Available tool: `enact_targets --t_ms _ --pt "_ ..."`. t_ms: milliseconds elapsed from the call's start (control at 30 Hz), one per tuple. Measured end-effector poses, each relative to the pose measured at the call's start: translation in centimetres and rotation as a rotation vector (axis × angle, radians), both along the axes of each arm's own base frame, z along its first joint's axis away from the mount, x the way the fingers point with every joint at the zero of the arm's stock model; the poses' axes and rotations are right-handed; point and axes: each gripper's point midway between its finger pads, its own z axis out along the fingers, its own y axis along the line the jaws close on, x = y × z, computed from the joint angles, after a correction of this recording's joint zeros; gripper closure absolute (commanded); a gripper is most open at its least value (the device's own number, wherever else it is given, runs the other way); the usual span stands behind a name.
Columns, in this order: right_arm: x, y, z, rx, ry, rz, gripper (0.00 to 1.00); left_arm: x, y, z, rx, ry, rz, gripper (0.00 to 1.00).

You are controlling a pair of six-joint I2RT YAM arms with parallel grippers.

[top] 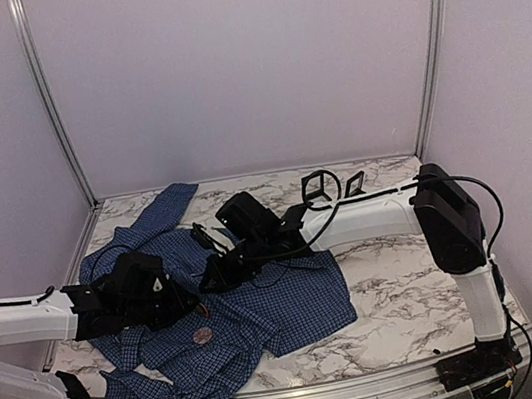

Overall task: Remove the brooch from the garment
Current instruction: Pick up the brooch from the crumpled clothing.

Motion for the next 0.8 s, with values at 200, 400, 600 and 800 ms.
enact_targets --t_ms 200,400,600,800 --pt "-0.2 0.3 0.2 0.001 -0.007 0.002 1.0 -0.2 0.1 0.4 -0.002 -0.005 -0.008 0.54" --pt "-0.5 0.6 0.7 0.008 -0.012 0.007 1.0 -0.3 0.1 -0.1 0.012 0.006 -0.012 0.57" --pt "-0.5 0.6 0.6 0.005 -0.014 0.006 1.0 -0.4 0.0 -1.2 0.038 0.03 -0.018 0.7" --pt "-0.4 0.5 0.5 -0.004 -0.026 -0.002 1.0 -0.4 -0.1 -1.1 0.039 0.029 -0.019 0.81"
